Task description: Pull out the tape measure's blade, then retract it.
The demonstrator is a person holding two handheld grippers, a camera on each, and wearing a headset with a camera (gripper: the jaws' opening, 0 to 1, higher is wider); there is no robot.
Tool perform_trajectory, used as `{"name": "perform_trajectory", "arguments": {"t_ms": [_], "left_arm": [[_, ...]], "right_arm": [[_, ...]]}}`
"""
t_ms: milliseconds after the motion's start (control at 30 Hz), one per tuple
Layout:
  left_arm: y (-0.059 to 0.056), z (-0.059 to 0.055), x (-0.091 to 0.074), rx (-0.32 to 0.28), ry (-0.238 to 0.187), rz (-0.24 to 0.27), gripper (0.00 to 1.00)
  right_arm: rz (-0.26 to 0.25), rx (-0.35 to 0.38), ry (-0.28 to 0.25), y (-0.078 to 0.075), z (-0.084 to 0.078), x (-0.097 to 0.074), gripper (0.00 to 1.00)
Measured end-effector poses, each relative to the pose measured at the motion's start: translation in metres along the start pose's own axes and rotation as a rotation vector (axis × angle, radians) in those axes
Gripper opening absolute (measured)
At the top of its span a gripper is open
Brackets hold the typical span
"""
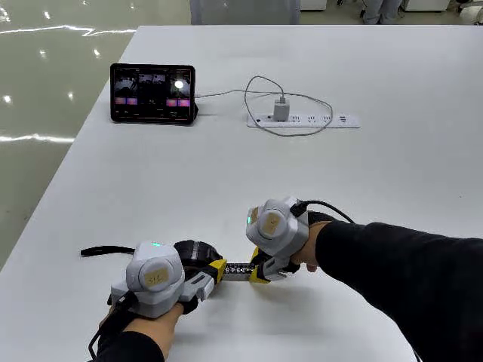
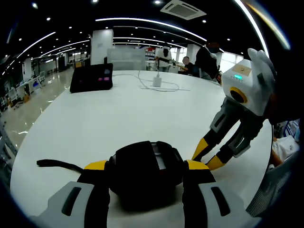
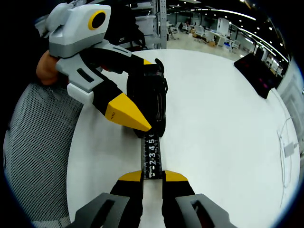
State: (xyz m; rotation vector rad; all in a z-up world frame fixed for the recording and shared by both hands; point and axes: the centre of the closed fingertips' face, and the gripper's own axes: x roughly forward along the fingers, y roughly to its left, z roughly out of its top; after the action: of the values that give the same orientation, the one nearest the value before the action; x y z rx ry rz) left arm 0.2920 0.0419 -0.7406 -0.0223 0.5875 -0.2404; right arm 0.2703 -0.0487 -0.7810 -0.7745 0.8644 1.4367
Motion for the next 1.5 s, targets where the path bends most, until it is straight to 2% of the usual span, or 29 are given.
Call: {"name": "perform_trajectory", "arguments": {"t_ms": [600, 833, 1500], "left_arm": [[0.0, 0.0, 0.001, -0.006, 0.0, 0.003, 0.57], [0.001, 0.0, 0.0, -0.008, 0.0, 0.002, 0.57], [0.001, 0.001, 0.0, -0.013, -0.004, -0.004, 0.57]], "right_arm": [[-0.011, 0.022, -0.046, -0.001, 0.008, 0.005, 0.11], [-0.013, 0.015, -0.07, -0.001, 0.013, 0.007, 0.11], [-0.01, -0.006, -0.096, 0.0, 0.021, 0.012, 0.11]]}}
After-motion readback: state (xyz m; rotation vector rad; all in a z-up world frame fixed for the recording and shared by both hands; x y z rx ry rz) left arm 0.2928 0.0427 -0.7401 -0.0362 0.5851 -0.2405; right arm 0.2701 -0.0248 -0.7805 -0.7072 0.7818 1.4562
